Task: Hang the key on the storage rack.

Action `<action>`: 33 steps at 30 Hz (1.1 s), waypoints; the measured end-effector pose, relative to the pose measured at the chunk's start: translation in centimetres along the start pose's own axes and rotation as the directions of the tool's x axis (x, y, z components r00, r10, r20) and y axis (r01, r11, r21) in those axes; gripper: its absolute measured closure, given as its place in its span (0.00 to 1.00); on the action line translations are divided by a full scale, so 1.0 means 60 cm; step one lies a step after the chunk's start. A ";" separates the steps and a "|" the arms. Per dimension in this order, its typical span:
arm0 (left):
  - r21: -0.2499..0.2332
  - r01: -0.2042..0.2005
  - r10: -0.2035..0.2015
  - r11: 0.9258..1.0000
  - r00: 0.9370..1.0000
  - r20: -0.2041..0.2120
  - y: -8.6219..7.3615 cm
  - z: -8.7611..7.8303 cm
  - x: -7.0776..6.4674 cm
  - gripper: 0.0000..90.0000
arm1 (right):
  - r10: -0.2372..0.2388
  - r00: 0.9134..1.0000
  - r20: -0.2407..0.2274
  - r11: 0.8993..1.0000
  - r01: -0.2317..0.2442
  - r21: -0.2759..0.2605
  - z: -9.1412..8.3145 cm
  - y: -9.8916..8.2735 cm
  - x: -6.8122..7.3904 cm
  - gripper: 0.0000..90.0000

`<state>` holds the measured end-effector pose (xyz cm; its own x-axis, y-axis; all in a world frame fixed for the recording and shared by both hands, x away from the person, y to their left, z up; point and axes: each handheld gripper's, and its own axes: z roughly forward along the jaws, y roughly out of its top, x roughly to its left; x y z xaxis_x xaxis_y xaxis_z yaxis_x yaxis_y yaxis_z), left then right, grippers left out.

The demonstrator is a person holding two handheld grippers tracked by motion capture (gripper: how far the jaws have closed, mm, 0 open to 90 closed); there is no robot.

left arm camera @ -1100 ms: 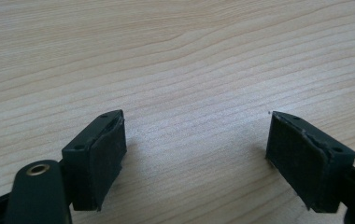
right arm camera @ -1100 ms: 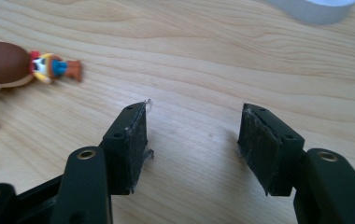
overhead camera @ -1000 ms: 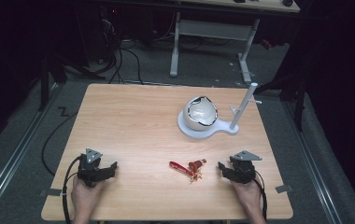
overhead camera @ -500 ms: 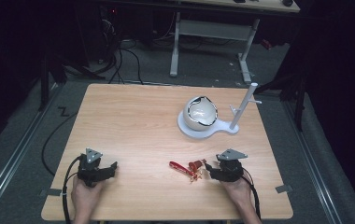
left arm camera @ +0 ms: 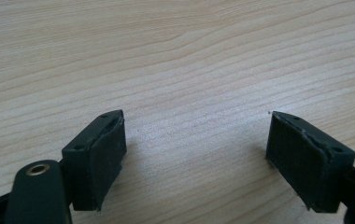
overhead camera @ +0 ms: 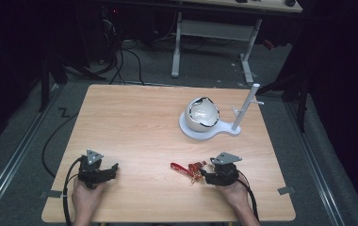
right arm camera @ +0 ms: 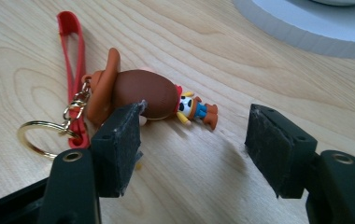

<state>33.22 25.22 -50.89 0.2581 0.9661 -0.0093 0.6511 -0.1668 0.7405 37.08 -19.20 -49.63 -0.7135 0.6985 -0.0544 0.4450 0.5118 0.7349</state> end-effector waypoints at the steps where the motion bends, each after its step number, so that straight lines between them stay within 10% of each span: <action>1: 0.000 0.000 0.000 1.000 1.000 0.000 0.000 0.000 0.000 0.23 | 0.003 1.000 -0.008 1.000 -0.003 0.000 0.000 0.001 0.001 0.40; 19: 0.000 0.000 0.000 1.000 1.000 0.000 0.000 0.000 0.000 0.23 | -0.051 0.994 -0.099 0.998 0.053 0.020 0.034 0.043 0.021 0.42; 33: 0.000 0.000 0.000 1.000 1.000 0.000 0.000 0.000 0.000 0.23 | -0.098 0.988 -0.116 0.995 0.101 0.019 0.049 0.042 0.035 0.75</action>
<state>33.22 25.22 -50.89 0.2586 0.9659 -0.0093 0.6511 -0.1672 0.7404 38.29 -14.98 -49.89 -0.8117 0.5821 -0.0476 0.3807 0.5891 0.7128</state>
